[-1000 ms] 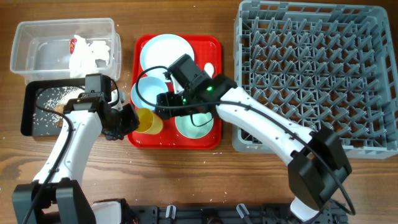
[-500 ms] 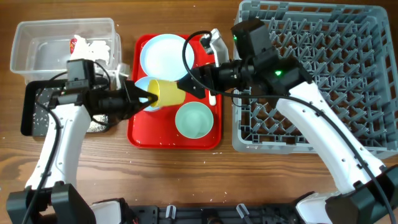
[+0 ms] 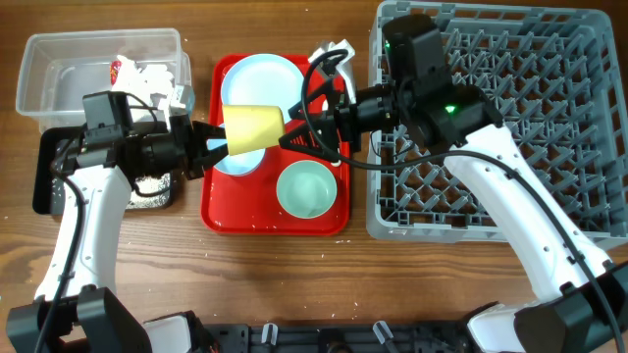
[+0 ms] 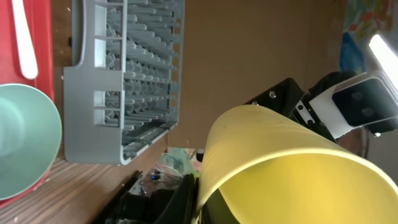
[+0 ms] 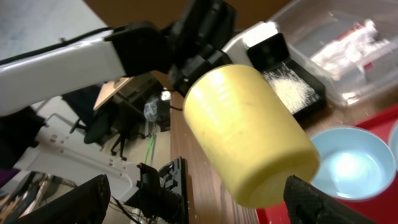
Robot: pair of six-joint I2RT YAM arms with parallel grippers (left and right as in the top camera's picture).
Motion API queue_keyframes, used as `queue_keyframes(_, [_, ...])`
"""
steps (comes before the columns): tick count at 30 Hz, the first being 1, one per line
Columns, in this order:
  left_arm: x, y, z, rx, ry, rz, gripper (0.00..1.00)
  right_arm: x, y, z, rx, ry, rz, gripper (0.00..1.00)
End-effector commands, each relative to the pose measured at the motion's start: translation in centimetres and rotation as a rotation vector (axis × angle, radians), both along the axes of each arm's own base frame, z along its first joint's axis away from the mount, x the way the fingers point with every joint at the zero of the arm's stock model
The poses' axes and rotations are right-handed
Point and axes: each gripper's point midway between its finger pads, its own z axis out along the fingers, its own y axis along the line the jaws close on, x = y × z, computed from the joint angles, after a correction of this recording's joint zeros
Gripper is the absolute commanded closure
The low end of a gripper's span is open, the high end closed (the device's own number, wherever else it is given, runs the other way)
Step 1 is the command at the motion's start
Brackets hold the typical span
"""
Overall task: Sort waste into correct bins and load items into the dishwasher rack
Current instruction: 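Carry the yellow cup with the right gripper into the dish rack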
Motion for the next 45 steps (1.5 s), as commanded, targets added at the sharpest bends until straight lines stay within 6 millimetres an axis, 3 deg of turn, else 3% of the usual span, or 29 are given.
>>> queue_keyframes(1, [-0.6, -0.2, 2.8, -0.112, -0.046, -0.05, 0.96, -0.6, 0.3, -0.2, 0.041, -0.032, 0.074, 0.09])
queue_keyframes(7, [-0.7, -0.2, 3.0, -0.136, 0.002, -0.053, 0.96, 1.2, 1.3, -2.3, 0.052, -0.029, 0.091, 0.09])
queue_keyframes(12, [-0.7, -0.3, 3.0, -0.136, 0.003, -0.055, 0.96, -0.6, 1.4, -0.1, 0.212, -0.134, 0.263, 0.1])
queue_keyframes(16, [-0.8, -0.3, 3.0, -0.137, 0.009, -0.056, 0.96, -1.0, 1.8, -0.1, 0.218, -0.154, 0.279, 0.12])
queue_keyframes(18, [-0.8, -0.3, 3.0, -0.138, 0.013, -0.056, 0.96, -1.2, 2.9, -0.7, 0.225, -0.164, 0.307, 0.17])
queue_keyframes(24, [-0.9, -0.7, 3.0, -0.137, 0.014, -0.067, 0.96, 0.0, 4.1, -2.2, 0.19, -0.109, 0.27, 0.18])
queue_keyframes(31, [-0.7, -0.6, 3.1, -0.129, -0.012, -0.067, 0.96, 0.0, 5.1, -2.9, 0.163, -0.108, 0.254, 0.27])
queue_keyframes(42, [0.1, -0.4, 3.1, -0.106, -0.026, -0.055, 0.96, 0.2, 5.1, -2.8, 0.165, -0.11, 0.247, 0.28])
queue_keyframes(45, [0.1, -0.5, 3.1, -0.106, -0.026, -0.056, 0.96, 0.4, 5.2, -2.4, 0.173, -0.111, 0.243, 0.33])
